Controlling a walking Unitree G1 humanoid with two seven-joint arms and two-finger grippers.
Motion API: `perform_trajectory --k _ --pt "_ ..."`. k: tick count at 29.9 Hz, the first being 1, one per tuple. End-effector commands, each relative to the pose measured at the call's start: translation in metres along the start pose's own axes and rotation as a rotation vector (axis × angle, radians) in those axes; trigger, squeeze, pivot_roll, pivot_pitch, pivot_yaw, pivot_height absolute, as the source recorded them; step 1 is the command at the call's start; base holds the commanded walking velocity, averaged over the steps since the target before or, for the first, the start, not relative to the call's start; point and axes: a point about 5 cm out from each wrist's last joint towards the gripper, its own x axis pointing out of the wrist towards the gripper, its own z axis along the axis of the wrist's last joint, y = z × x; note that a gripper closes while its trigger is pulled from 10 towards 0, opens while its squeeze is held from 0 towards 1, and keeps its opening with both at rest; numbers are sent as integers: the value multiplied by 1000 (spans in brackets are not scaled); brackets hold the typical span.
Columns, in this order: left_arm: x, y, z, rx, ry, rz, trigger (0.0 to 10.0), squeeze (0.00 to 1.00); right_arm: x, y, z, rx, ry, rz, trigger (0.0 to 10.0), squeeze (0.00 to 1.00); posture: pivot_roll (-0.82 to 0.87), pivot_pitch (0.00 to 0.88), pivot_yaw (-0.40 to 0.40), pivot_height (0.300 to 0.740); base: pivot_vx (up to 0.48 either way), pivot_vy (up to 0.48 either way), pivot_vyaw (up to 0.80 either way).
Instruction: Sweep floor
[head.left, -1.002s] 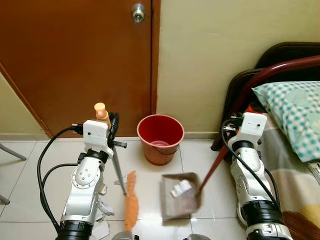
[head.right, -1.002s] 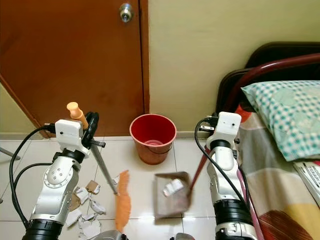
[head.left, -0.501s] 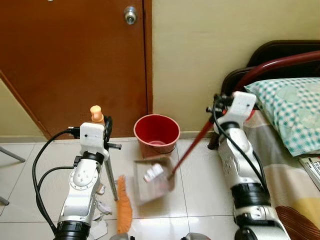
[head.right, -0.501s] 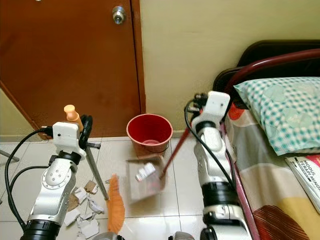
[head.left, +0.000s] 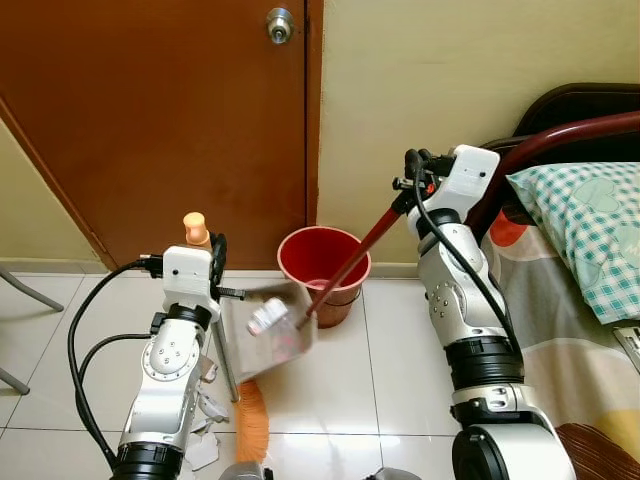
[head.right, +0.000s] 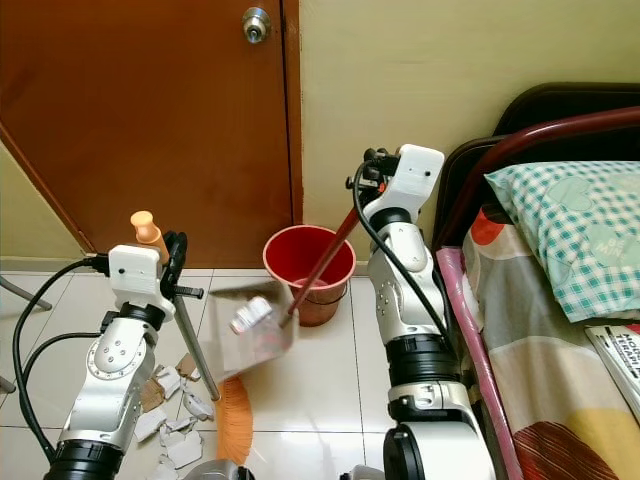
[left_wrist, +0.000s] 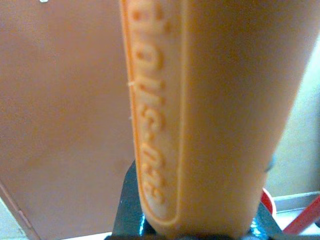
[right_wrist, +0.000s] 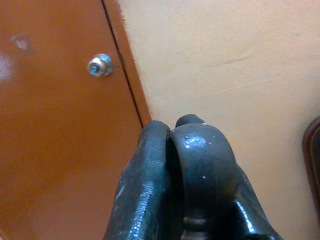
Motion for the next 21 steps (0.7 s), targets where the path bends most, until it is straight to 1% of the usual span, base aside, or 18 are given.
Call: perform_trajectory --k 1,18,19,20,21 --pt "1 0 2 3 -6 2 10000 0 3 4 12 9 -50 20 10000 0 -39 0 -9 740 0 0 0" --pt "1 0 2 3 -6 2 10000 0 3 4 12 9 -50 20 10000 0 -39 0 -9 740 0 0 0" --pt "1 -1 2 2 -6 2 10000 0 6 8 16 25 -55 34 10000 0 -37 0 -11 740 0 0 0" --pt "0 -4 1 -9 -1 -8 10000 0 18 20 42 -25 -147 103 10000 0 -29 0 -27 740 0 0 0" --pt "-1 -8 0 -22 7 -21 10000 0 25 32 67 -90 -230 179 10000 0 -31 0 -26 740 0 0 0"
